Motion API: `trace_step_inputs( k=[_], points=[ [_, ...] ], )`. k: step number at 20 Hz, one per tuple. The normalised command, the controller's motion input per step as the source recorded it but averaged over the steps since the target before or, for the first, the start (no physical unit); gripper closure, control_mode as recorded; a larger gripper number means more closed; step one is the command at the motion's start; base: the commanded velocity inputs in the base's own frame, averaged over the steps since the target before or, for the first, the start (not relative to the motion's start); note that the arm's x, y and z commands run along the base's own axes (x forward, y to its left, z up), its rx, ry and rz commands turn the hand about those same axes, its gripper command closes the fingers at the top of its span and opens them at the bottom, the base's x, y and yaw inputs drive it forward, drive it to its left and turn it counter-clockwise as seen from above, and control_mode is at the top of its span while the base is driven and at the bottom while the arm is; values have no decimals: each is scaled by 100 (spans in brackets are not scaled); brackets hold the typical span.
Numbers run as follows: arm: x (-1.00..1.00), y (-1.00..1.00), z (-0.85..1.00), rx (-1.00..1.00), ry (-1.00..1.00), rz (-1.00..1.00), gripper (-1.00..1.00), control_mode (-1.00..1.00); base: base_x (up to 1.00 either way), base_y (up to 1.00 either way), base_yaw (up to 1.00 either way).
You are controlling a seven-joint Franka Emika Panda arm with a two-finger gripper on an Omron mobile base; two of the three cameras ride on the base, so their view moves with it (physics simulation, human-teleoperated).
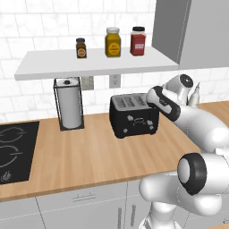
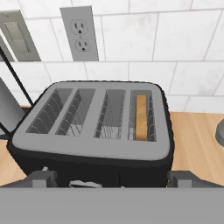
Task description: Start the toaster. Once the lever pops up, take the bread to the plate on the dining counter.
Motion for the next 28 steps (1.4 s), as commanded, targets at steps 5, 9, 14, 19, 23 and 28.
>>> trace_step_inputs(
  k=[5,9,14,19,23,28],
  points=[
    [0,0,0,0,0,0,-100,-100,0,0,0],
    [0,0,0,0,0,0,-100,-100,0,0,0],
    [0,0,0,0,0,0,-100,-100,0,0,0],
    [0,0,0,0,0,0,-100,-100,0,0,0],
    [0,0,0,0,0,0,-100,-100,0,0,0],
    [0,0,0,0,0,0,-100,-100,0,0,0]
  ],
)
